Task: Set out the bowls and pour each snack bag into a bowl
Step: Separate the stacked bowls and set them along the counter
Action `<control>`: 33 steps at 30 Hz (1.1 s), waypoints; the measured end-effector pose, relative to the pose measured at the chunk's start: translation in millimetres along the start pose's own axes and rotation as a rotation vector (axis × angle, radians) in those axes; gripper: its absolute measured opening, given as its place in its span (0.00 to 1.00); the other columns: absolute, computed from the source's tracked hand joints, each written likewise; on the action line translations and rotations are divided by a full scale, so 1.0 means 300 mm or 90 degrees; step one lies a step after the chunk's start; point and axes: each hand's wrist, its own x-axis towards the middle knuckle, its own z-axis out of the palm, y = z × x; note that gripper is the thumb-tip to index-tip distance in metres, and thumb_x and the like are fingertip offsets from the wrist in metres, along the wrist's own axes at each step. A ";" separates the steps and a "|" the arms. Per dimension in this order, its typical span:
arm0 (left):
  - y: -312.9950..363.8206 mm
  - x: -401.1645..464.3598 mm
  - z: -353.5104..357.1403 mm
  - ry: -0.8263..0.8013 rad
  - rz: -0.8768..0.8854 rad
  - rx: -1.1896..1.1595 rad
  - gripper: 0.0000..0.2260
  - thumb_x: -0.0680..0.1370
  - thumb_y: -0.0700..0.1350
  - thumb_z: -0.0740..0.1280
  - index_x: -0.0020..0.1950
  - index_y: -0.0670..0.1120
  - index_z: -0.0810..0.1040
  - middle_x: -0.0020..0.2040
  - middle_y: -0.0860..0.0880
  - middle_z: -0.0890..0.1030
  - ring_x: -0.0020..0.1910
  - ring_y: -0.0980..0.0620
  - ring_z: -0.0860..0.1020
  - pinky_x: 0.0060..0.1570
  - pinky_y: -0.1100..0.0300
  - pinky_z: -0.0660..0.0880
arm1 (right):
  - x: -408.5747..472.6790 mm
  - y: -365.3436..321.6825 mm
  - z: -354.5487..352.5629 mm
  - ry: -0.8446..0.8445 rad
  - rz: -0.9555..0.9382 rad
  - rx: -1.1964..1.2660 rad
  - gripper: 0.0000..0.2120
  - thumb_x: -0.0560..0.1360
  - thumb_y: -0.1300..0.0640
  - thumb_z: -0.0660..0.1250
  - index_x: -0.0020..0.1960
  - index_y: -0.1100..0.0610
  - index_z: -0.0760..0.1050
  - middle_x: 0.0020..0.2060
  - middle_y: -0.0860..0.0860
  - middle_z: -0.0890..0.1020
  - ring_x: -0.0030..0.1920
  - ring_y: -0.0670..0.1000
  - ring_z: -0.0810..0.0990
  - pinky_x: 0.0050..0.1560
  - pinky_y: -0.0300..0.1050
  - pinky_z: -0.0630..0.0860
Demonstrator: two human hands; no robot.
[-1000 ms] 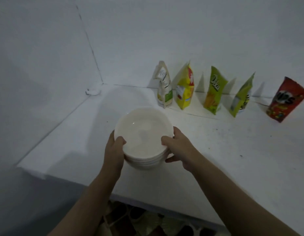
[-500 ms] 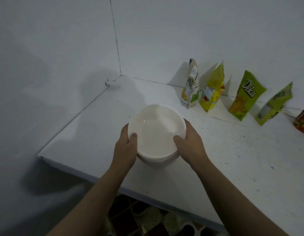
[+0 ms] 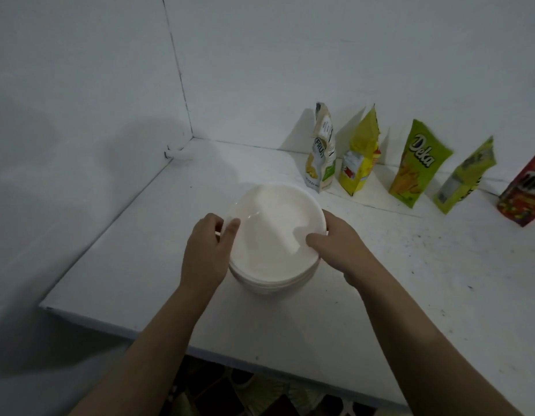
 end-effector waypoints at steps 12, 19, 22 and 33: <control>0.020 -0.033 -0.009 -0.099 -0.015 -0.177 0.14 0.84 0.54 0.53 0.65 0.55 0.73 0.59 0.56 0.75 0.55 0.63 0.74 0.51 0.70 0.67 | -0.031 -0.042 0.037 0.153 -0.247 -0.055 0.30 0.77 0.67 0.54 0.71 0.40 0.68 0.60 0.40 0.77 0.56 0.41 0.73 0.54 0.34 0.69; 0.001 -0.042 -0.011 -0.081 -0.002 -0.164 0.18 0.83 0.51 0.58 0.72 0.50 0.69 0.64 0.54 0.72 0.61 0.56 0.71 0.52 0.70 0.66 | -0.068 -0.070 0.032 0.333 -0.260 0.095 0.28 0.79 0.66 0.55 0.71 0.39 0.67 0.54 0.36 0.78 0.50 0.35 0.75 0.50 0.35 0.74; -0.001 -0.021 -0.007 -0.039 0.009 -0.077 0.18 0.79 0.42 0.66 0.68 0.47 0.72 0.59 0.49 0.74 0.53 0.53 0.74 0.44 0.68 0.69 | -0.080 -0.072 0.019 0.331 -0.198 0.224 0.28 0.77 0.66 0.56 0.66 0.36 0.69 0.49 0.26 0.76 0.51 0.30 0.74 0.47 0.34 0.73; 0.069 -0.016 -0.016 0.089 0.078 -0.086 0.14 0.80 0.40 0.62 0.66 0.46 0.74 0.59 0.49 0.76 0.51 0.55 0.75 0.49 0.62 0.73 | -0.119 -0.045 0.022 0.316 -0.133 0.343 0.29 0.74 0.68 0.57 0.67 0.41 0.73 0.59 0.40 0.78 0.60 0.45 0.75 0.55 0.48 0.78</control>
